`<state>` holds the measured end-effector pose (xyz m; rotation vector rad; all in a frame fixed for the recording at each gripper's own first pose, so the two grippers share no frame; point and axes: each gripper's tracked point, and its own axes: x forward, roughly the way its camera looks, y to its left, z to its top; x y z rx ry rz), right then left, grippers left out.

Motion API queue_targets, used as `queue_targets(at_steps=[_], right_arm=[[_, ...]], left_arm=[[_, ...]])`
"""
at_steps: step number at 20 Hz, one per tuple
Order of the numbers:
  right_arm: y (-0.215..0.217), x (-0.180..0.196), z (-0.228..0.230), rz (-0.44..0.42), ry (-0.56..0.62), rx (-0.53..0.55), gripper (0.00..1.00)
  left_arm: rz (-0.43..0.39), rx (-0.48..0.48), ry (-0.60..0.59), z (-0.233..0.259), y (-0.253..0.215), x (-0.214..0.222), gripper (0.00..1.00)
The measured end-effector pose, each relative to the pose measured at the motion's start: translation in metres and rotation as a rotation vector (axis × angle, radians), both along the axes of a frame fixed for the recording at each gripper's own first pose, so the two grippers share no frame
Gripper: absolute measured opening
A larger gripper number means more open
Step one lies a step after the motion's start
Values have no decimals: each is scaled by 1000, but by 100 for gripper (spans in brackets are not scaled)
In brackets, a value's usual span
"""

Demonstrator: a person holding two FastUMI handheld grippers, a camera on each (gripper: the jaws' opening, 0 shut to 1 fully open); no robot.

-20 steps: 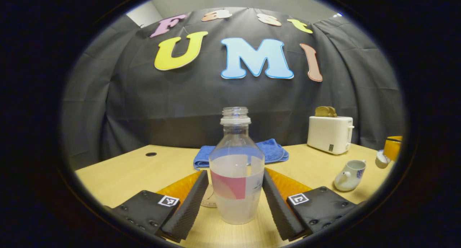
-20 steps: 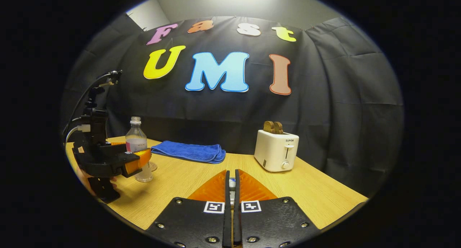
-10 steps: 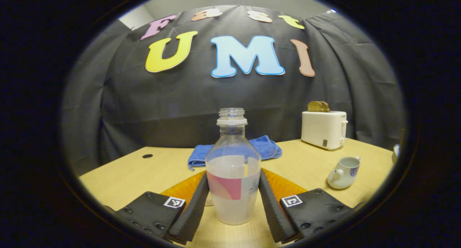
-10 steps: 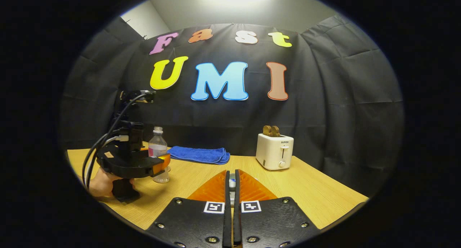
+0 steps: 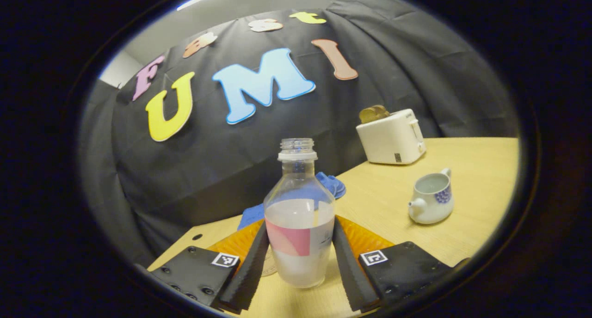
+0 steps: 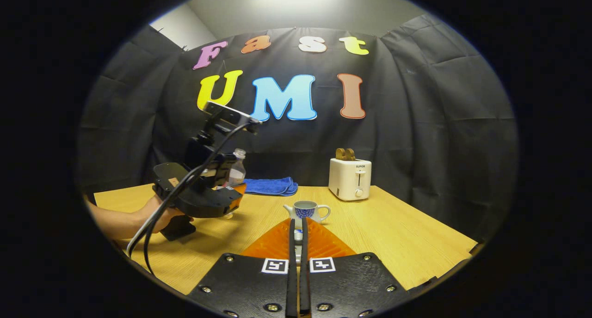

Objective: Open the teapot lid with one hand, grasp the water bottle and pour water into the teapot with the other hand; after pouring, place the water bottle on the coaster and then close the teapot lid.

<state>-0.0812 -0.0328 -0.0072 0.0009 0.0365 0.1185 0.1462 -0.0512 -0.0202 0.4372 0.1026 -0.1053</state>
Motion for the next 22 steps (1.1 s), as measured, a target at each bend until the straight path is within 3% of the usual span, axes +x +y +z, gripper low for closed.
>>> queue_targets(at_steps=[9,13,22], right_arm=[[-9,-21,-16,-4,42,6,3],[-17,-25,-20,-9,34,4,2],[-24,-30,-19,-26,34,28,2]], left_arm=[[-108,315,7,-12,-64,5,86],[-132,403,50,-27,-70,6,86],[-157,637,16,-24,-72,7,86]])
